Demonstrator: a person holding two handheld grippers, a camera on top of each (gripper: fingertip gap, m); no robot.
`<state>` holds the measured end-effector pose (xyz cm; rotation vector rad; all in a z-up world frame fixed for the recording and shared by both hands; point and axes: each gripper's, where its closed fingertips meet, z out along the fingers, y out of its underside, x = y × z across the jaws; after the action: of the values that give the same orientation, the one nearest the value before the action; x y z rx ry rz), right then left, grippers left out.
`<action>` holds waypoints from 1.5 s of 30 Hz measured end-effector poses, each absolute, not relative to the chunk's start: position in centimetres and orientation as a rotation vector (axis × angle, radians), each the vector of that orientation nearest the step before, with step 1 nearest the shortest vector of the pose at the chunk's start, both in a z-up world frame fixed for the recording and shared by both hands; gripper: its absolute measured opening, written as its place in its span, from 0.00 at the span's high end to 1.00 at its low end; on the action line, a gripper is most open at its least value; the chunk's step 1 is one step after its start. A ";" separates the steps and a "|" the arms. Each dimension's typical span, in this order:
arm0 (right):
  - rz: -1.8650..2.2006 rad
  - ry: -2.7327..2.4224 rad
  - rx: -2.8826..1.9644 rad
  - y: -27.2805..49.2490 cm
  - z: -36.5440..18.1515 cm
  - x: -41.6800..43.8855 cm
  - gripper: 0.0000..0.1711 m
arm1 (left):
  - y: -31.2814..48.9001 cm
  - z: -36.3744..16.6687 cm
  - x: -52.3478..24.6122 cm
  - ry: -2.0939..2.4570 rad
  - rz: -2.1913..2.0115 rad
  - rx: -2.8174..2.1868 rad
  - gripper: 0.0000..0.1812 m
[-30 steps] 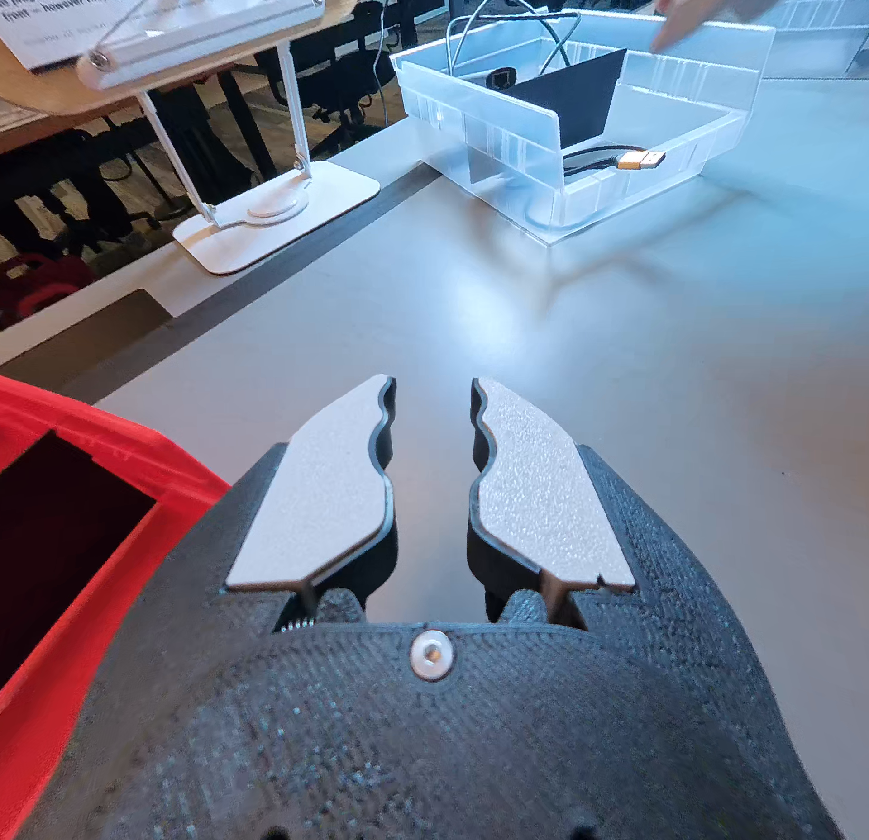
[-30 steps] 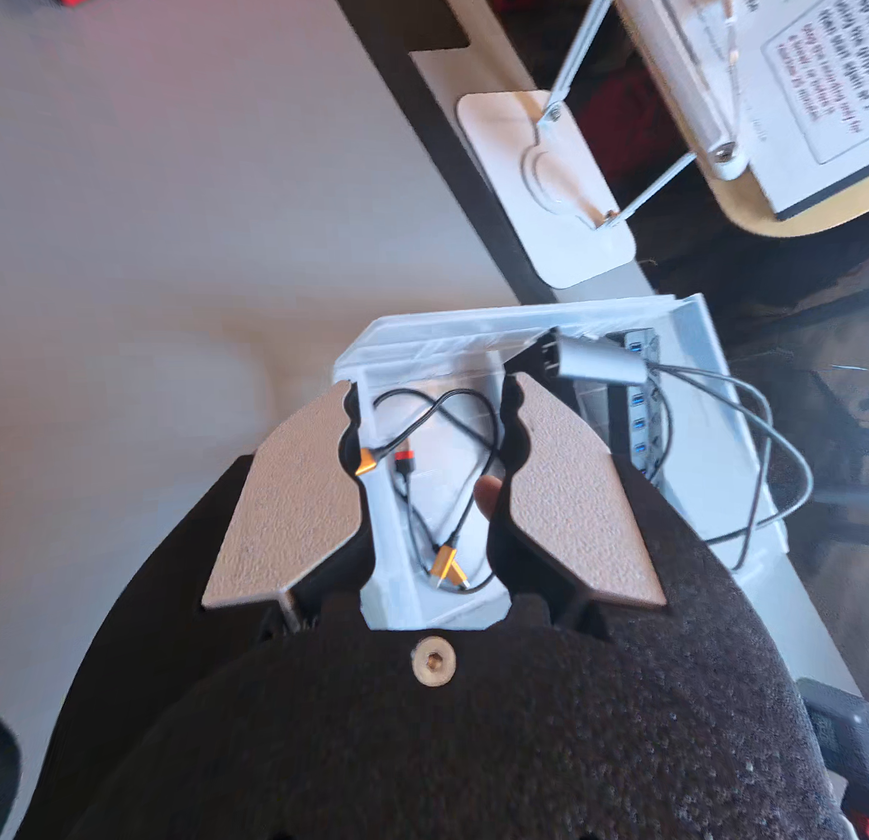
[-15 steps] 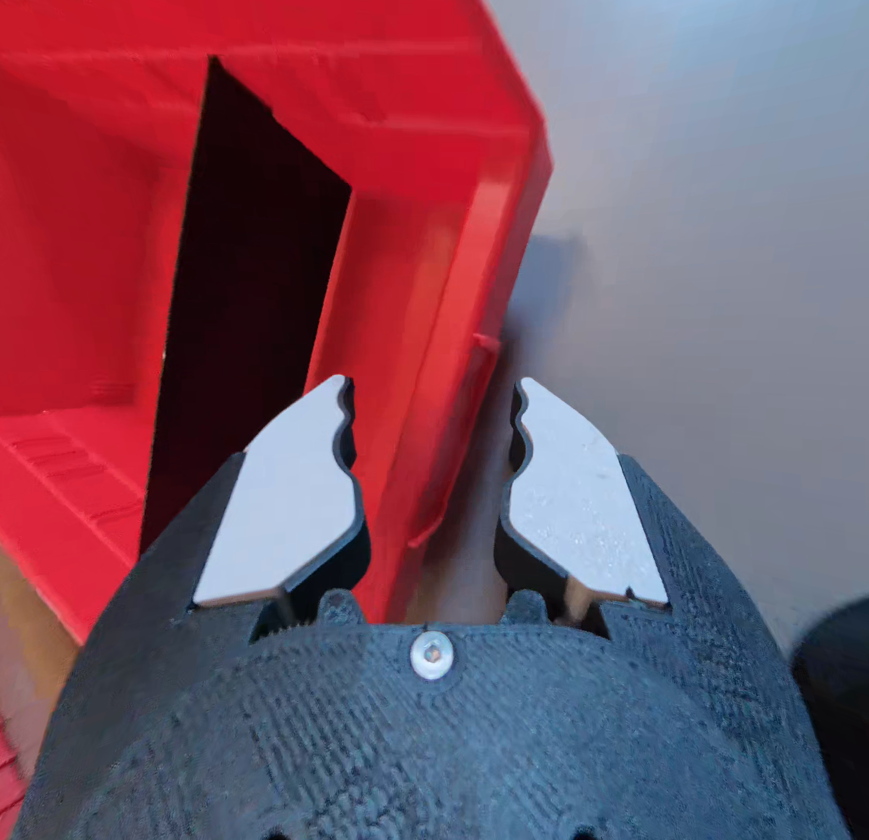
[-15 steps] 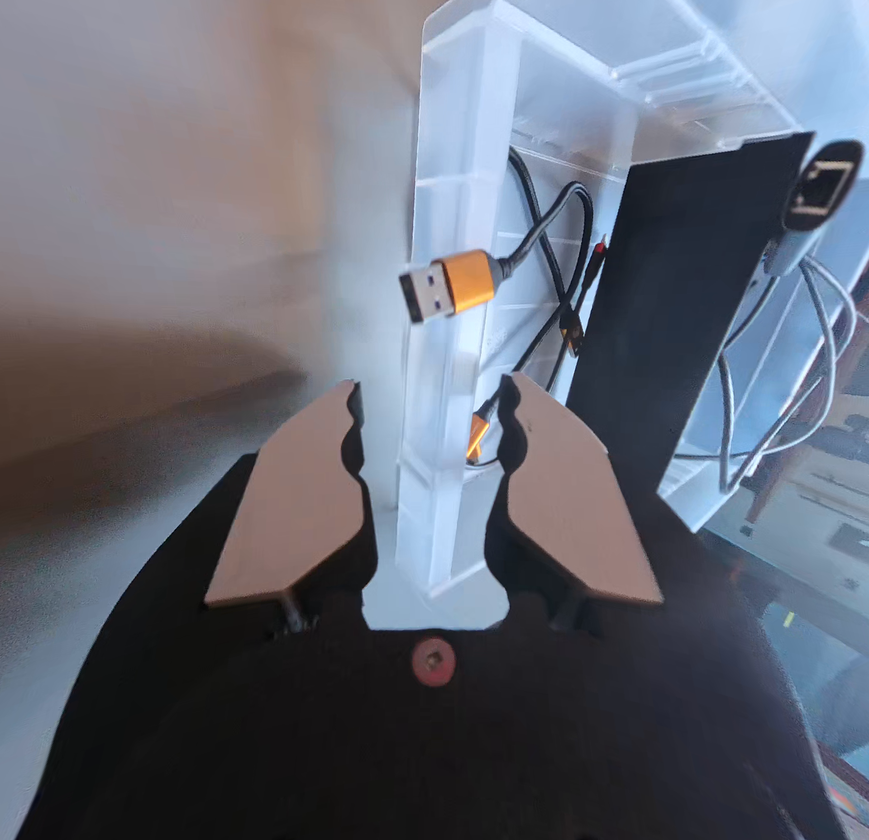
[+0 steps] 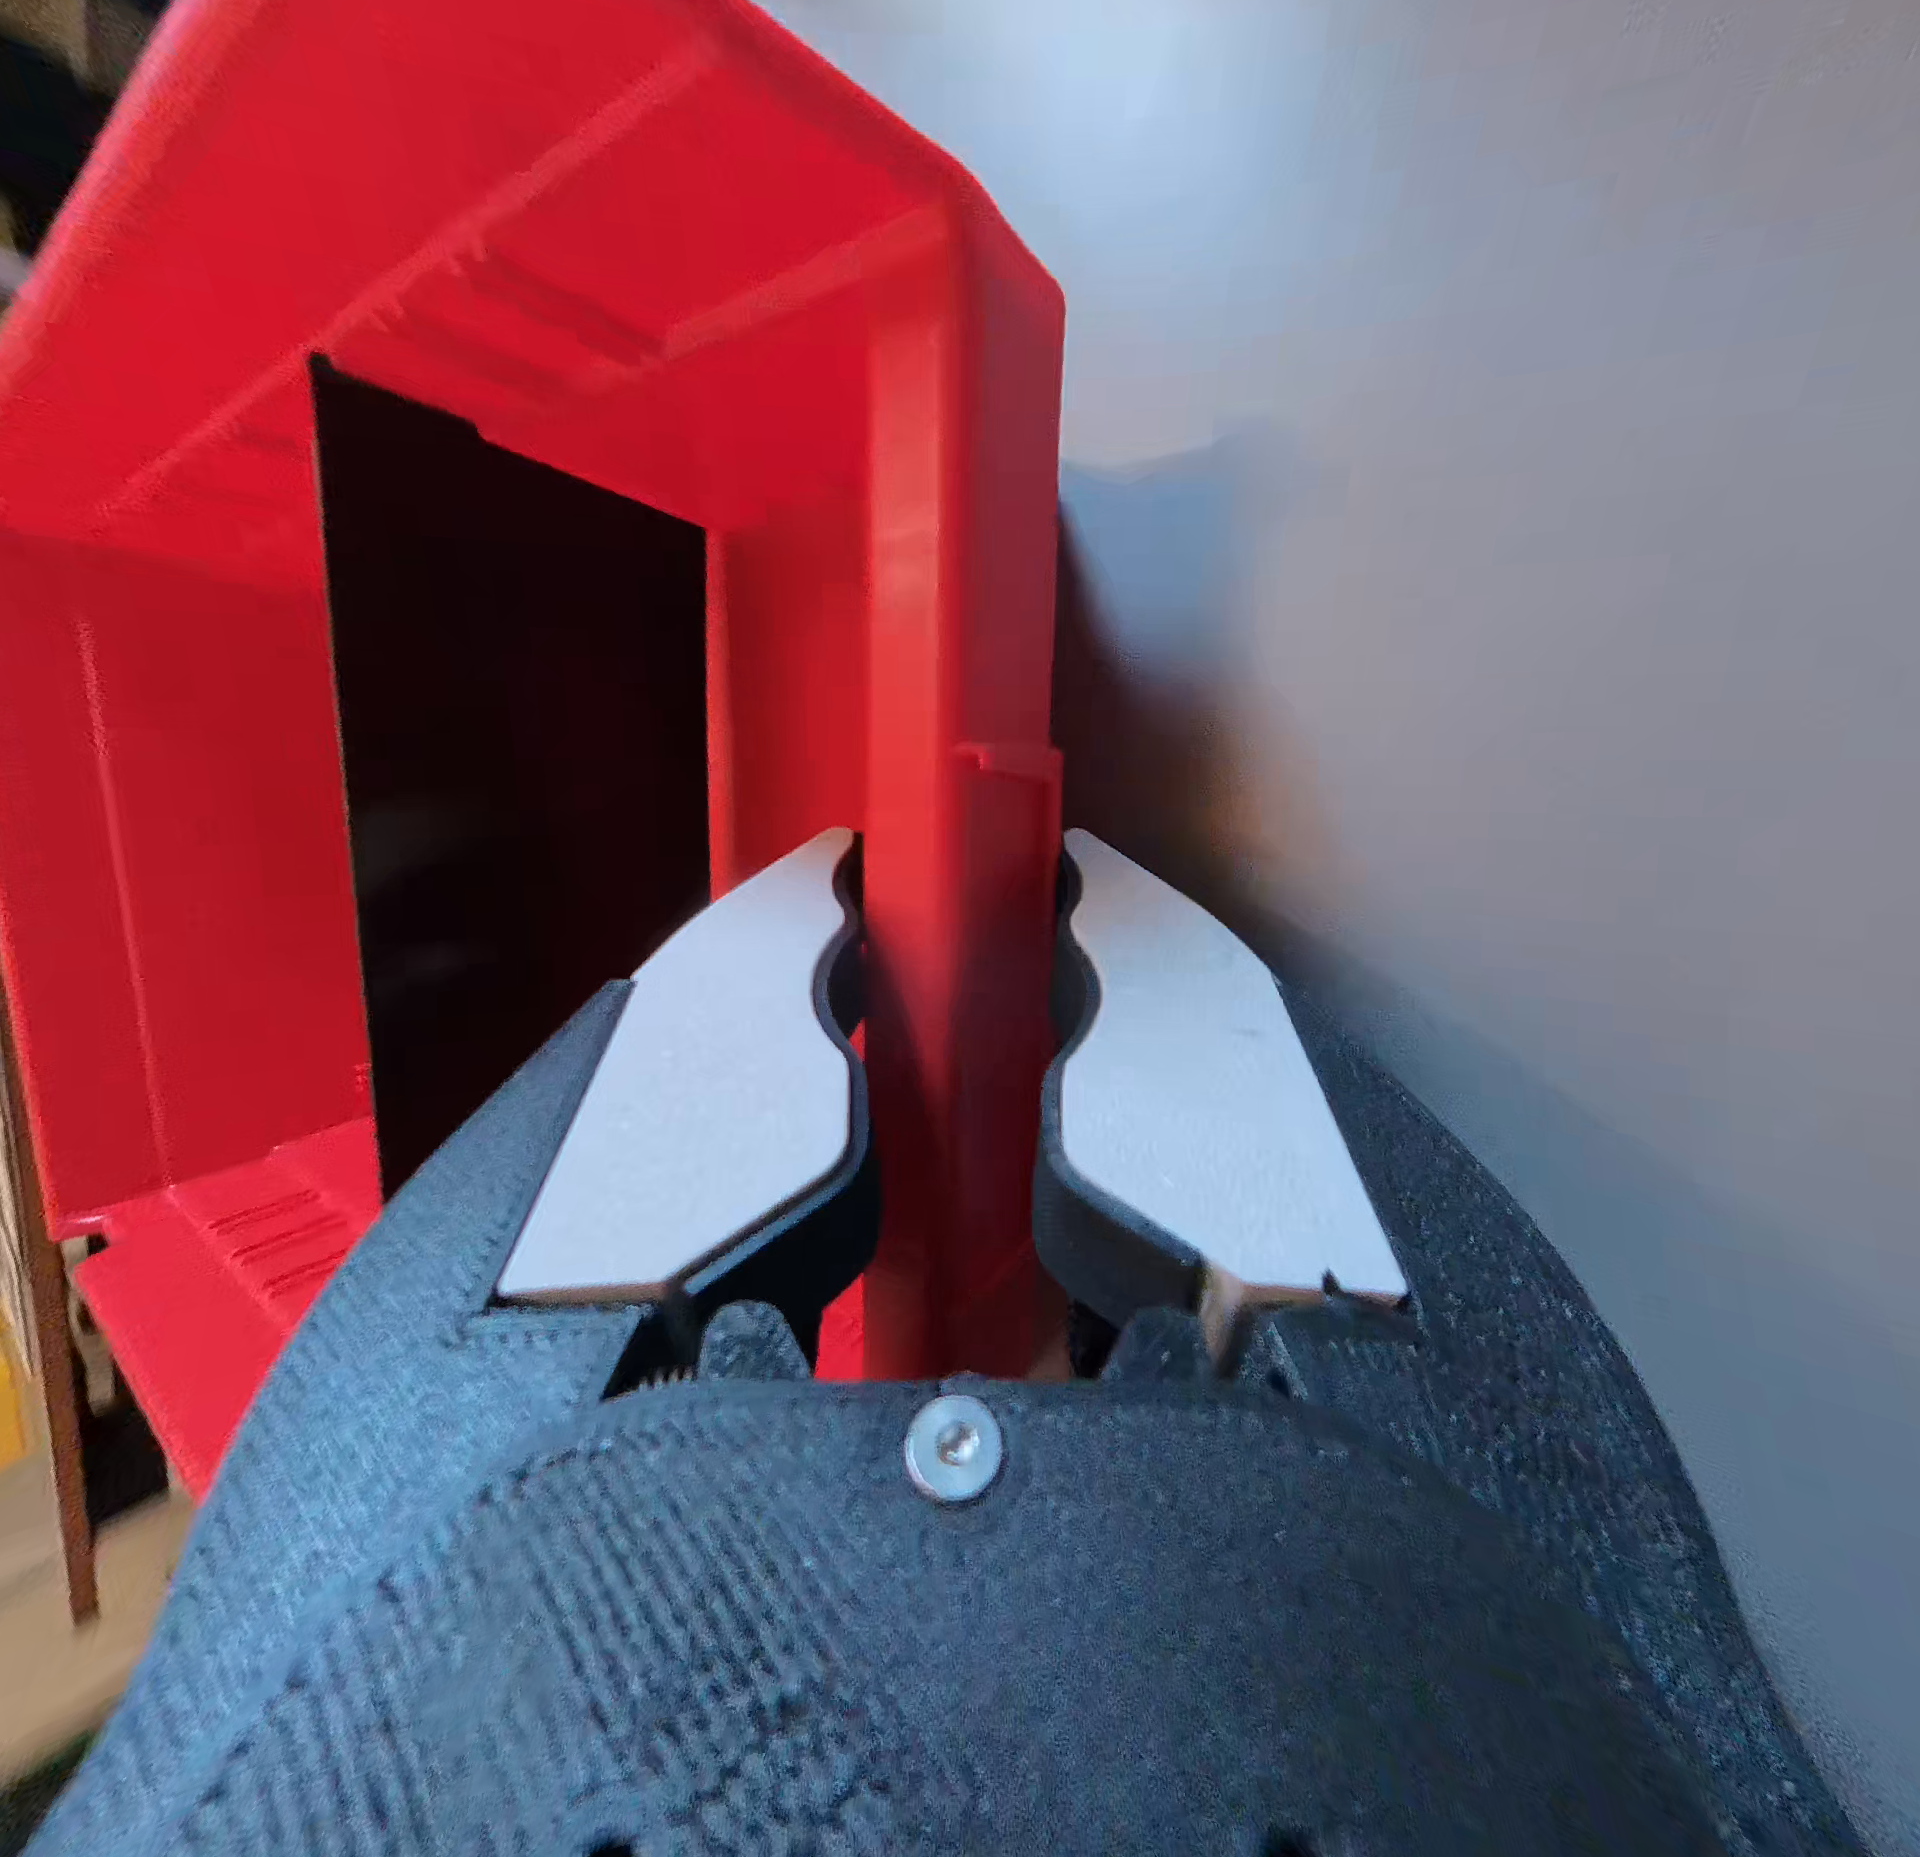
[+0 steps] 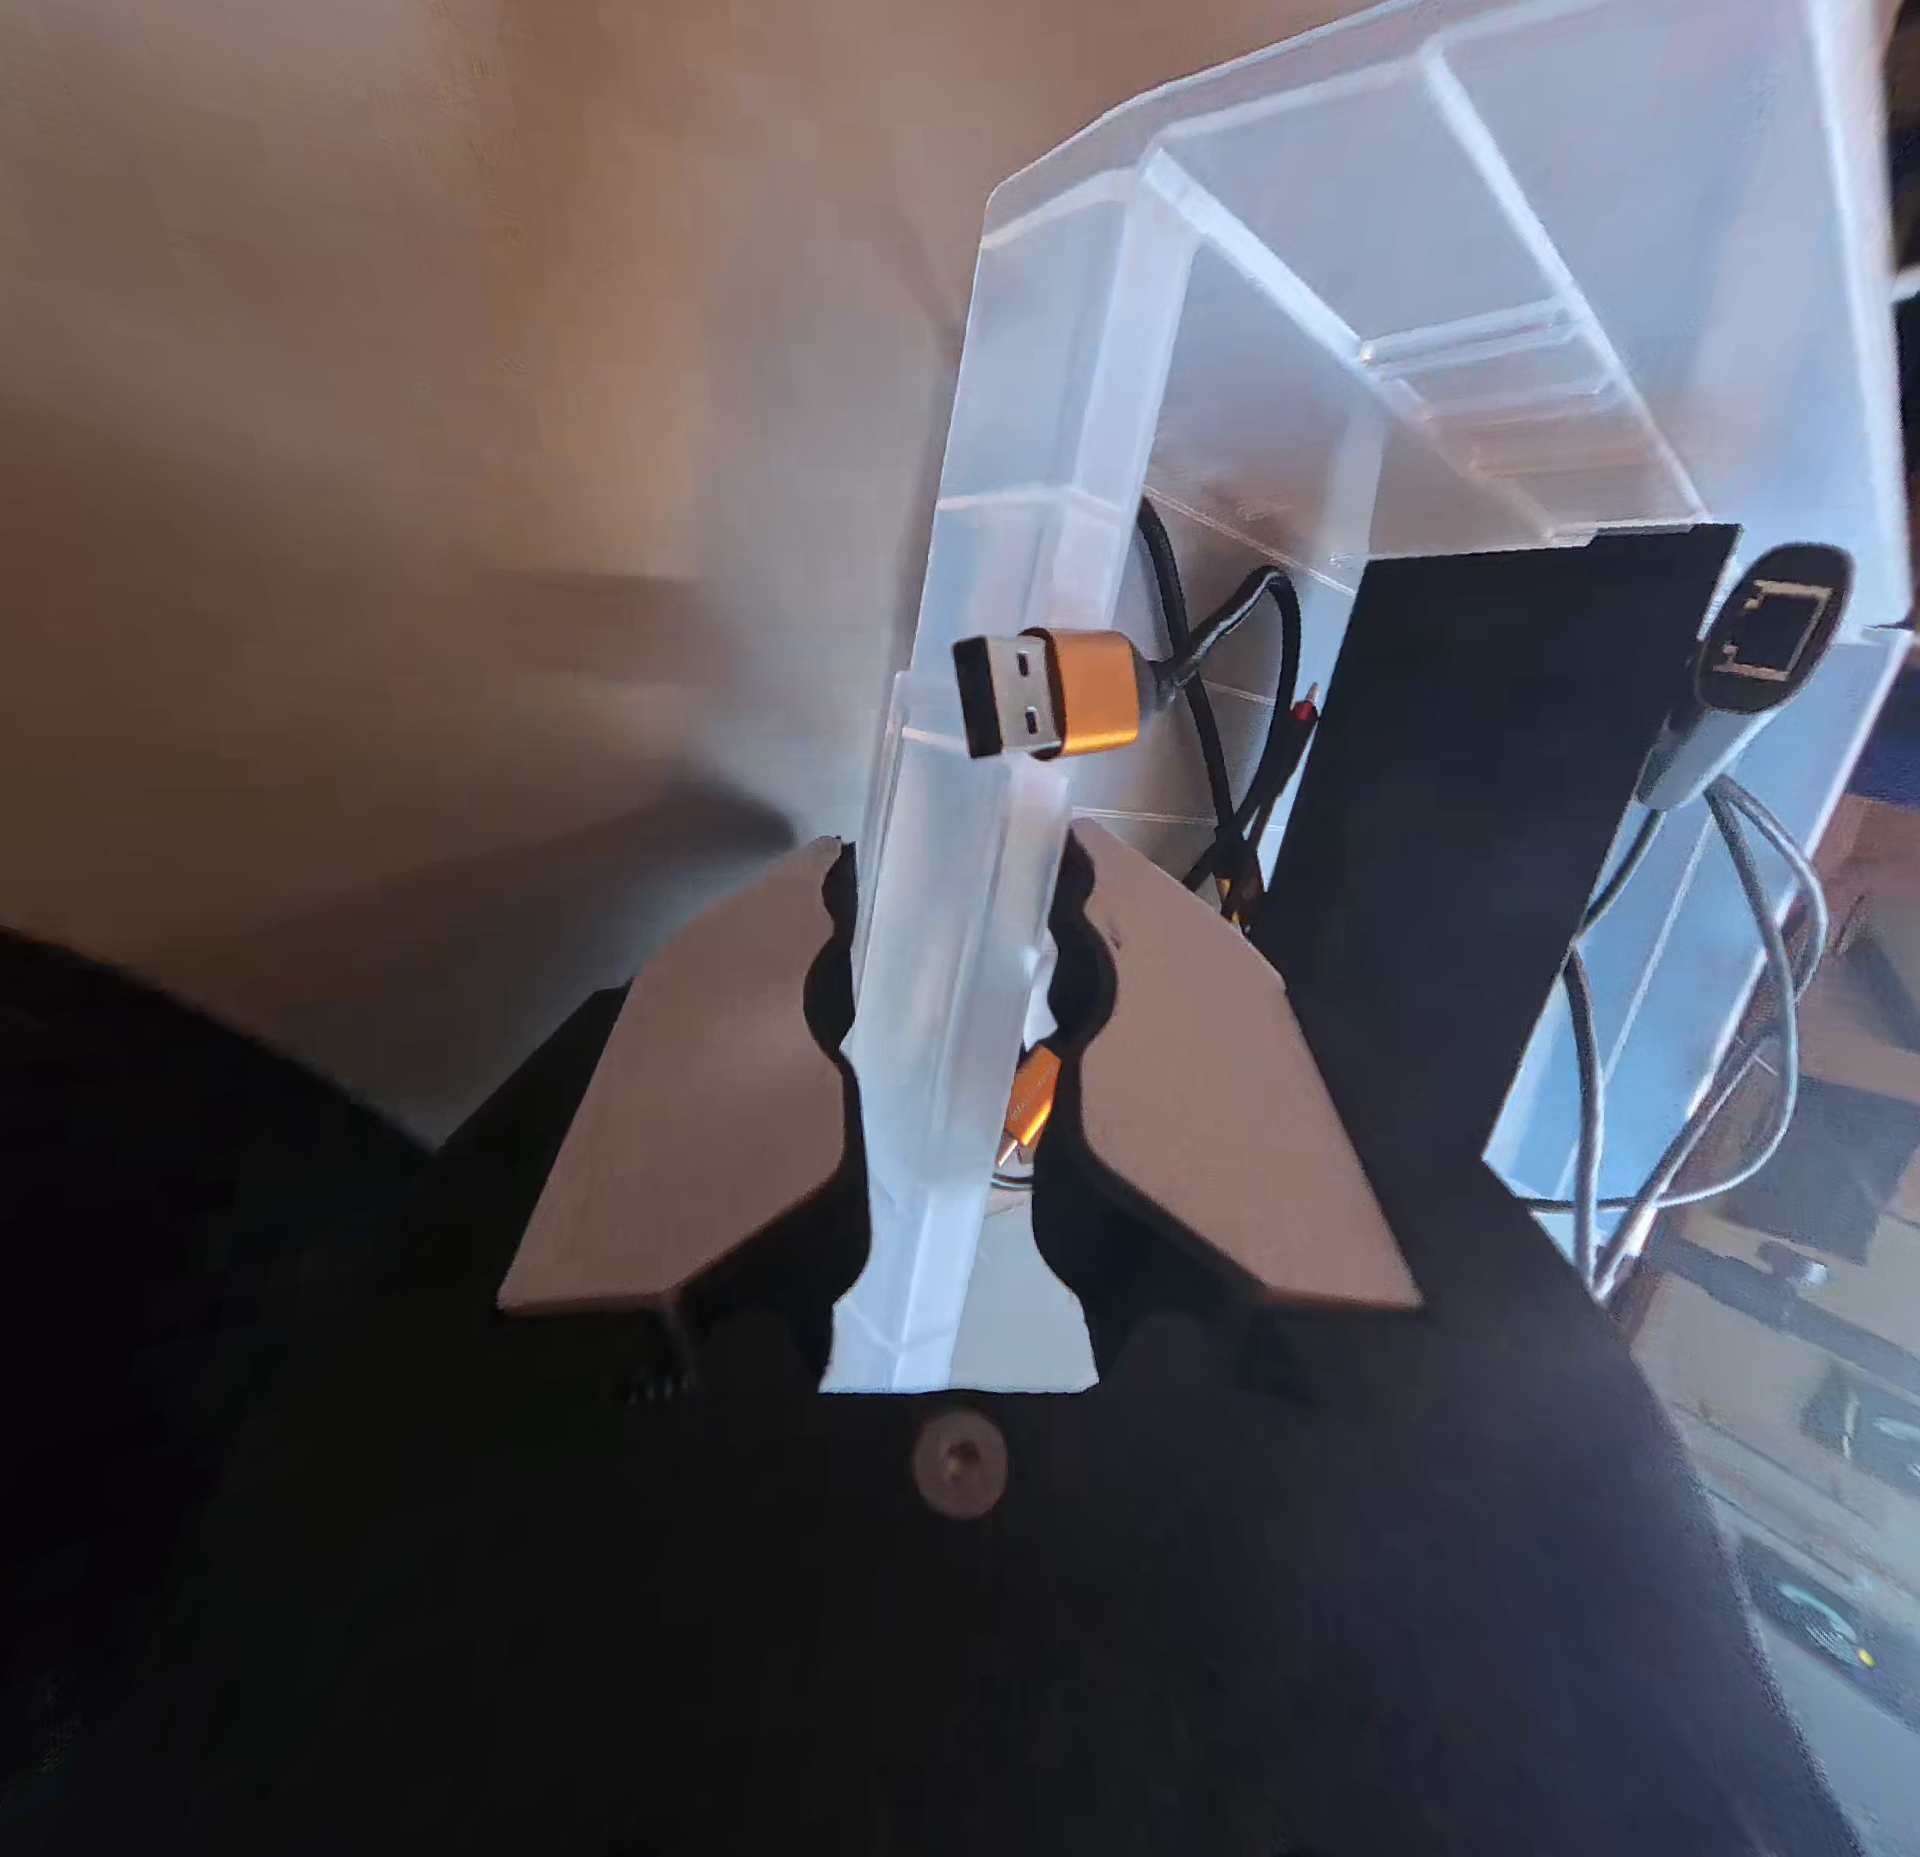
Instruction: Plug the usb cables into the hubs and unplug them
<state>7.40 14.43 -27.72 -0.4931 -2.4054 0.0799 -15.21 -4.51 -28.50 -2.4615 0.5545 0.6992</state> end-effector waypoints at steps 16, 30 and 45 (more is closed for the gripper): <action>0.881 -1.366 -1.582 21.7 -22.4 17.1 0.68 | 1.6 -20.5 5.3 -0.126 -0.121 -1.895 0.67; 0.815 -1.189 -1.467 20.1 -19.5 15.6 0.90 | 6.1 -21.0 5.4 -0.137 0.307 -1.860 0.86; 1.138 -1.325 -1.065 1.5 -4.4 2.4 0.88 | -15.0 -5.9 -3.6 -0.428 0.774 -1.594 0.90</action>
<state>2.45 1.53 -4.44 -1.0646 -1.3252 1.1380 -3.60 -15.04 -5.90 -1.5943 -0.4283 0.7736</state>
